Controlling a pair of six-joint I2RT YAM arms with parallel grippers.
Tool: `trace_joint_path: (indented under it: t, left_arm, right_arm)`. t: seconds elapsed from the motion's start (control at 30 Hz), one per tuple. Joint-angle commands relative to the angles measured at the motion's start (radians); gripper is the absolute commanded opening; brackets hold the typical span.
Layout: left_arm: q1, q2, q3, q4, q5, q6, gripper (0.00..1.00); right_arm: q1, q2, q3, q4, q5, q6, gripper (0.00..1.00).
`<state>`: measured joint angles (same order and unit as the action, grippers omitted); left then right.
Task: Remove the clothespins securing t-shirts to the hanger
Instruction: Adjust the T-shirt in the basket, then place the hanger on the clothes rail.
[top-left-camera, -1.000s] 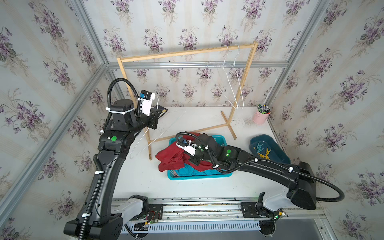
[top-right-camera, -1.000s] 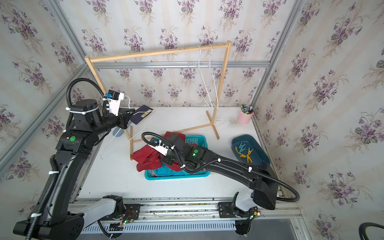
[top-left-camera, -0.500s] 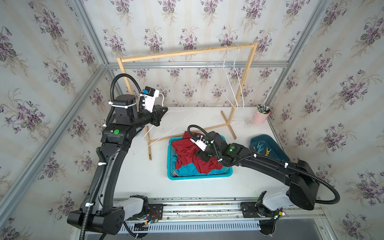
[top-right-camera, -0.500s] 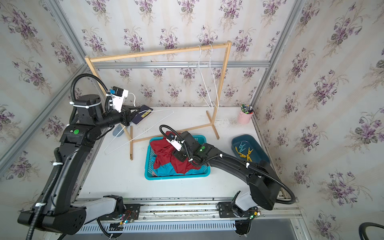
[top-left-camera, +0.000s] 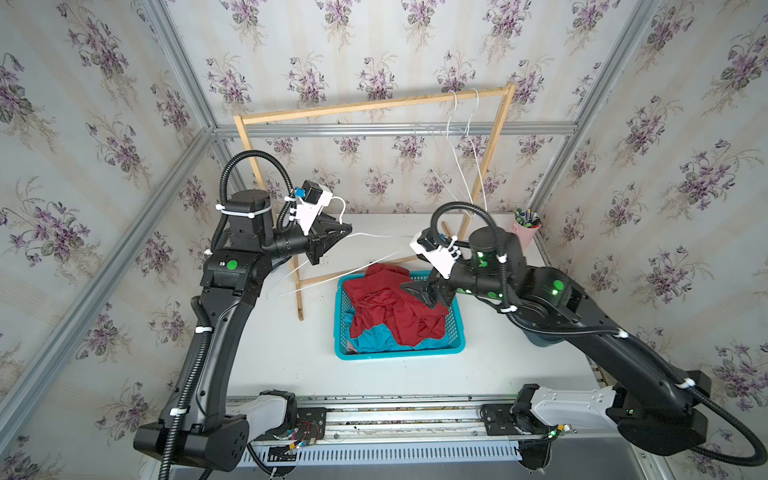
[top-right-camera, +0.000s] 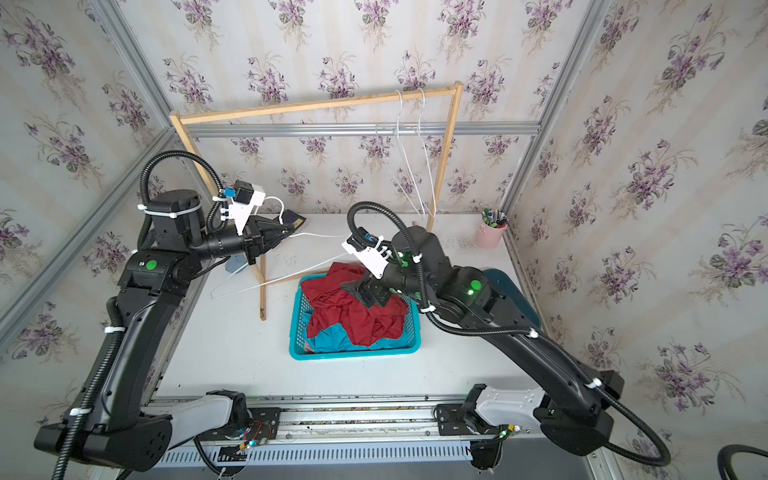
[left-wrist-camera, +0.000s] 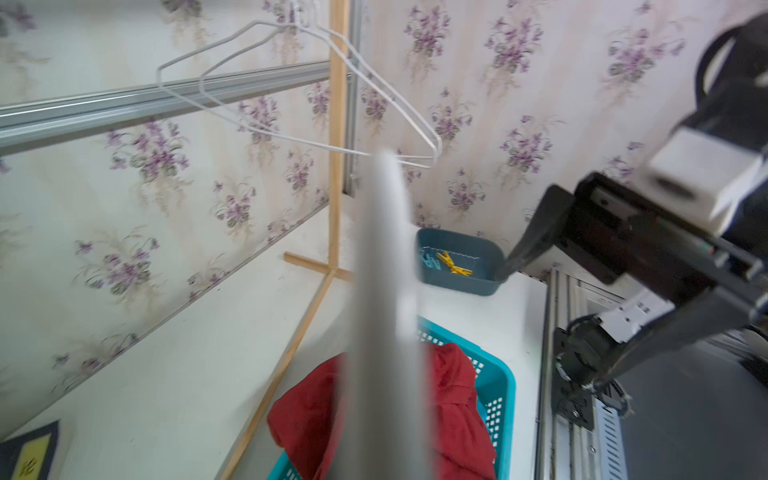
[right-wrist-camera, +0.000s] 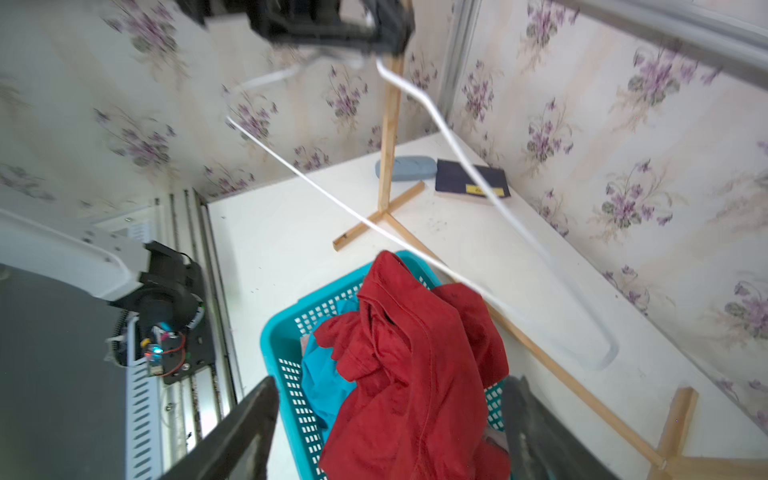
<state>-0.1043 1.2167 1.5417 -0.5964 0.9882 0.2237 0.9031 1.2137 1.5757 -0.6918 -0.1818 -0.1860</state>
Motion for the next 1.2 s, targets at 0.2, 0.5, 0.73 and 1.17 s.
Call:
trace_joint_path:
  t: [0.2,0.5,0.73,1.17]
  left_arm:
    - [0.000,-0.009,-0.036,0.018,0.362,0.122,0.00]
    - [-0.009,-0.035,-0.092,0.018,0.389,0.127,0.00]
    - [-0.008,-0.031,-0.074,0.017,0.360,0.118,0.01]
    - [-0.008,-0.012,-0.035,0.014,0.247,0.078,0.82]
  right_arm:
    - [-0.041,0.126,0.232,-0.216,-0.134,-0.065,0.82]
    - [-0.106,0.224,0.238,-0.240,-0.250,-0.067,0.66]
    - [-0.118,0.243,0.217,-0.210,-0.302,-0.067,0.00]
    - [-0.247,0.043,-0.037,0.115,-0.409,0.092,0.00]
